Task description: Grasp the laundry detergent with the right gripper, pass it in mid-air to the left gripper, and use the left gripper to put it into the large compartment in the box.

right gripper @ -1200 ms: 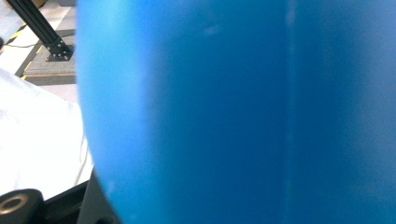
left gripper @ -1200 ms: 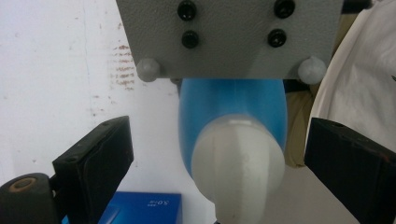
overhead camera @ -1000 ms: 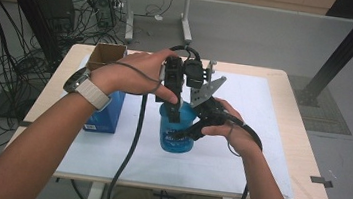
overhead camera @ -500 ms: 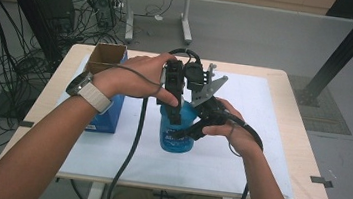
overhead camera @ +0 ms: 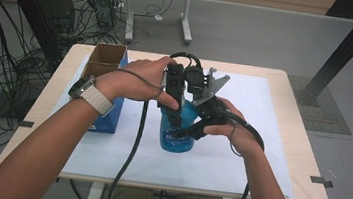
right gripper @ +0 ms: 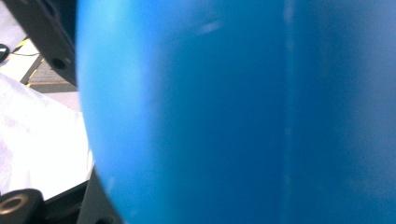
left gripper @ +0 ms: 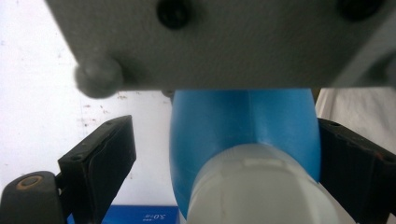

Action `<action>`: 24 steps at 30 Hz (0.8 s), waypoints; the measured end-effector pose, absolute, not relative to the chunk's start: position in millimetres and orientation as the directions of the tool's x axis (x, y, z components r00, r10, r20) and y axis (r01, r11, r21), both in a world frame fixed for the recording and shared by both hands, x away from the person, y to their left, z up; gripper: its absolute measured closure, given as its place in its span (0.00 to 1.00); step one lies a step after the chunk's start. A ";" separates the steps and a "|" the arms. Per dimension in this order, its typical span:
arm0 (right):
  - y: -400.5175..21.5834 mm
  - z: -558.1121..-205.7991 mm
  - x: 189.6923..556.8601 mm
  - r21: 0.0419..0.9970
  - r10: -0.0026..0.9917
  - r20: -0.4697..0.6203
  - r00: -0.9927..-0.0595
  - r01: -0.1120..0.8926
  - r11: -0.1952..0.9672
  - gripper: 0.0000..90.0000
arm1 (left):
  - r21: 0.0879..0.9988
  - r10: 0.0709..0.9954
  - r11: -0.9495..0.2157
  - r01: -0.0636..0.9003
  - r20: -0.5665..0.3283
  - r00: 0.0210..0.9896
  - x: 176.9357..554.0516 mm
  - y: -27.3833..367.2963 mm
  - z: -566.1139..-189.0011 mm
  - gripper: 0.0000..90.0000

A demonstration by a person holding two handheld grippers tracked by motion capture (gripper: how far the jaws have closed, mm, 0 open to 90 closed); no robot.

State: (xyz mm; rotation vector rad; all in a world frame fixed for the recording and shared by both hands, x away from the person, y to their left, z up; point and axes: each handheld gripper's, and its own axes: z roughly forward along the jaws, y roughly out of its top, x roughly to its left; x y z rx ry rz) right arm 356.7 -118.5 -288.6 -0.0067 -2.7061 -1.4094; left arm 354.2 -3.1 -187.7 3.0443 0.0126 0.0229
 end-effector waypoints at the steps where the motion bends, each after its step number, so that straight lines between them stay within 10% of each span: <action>1: -118.6 -288.4 356.7 0.818 -0.039 0.081 -0.996 0.044 0.574 0.48 | 0.098 0.009 -0.995 0.008 0.013 1.000 354.3 -3.0 -188.1 0.12; 24: -119.8 -287.8 356.1 0.823 -0.044 0.093 -0.995 0.052 0.566 0.48 | 0.118 -0.002 -0.993 0.000 -0.019 1.000 355.6 -2.1 -193.0 0.21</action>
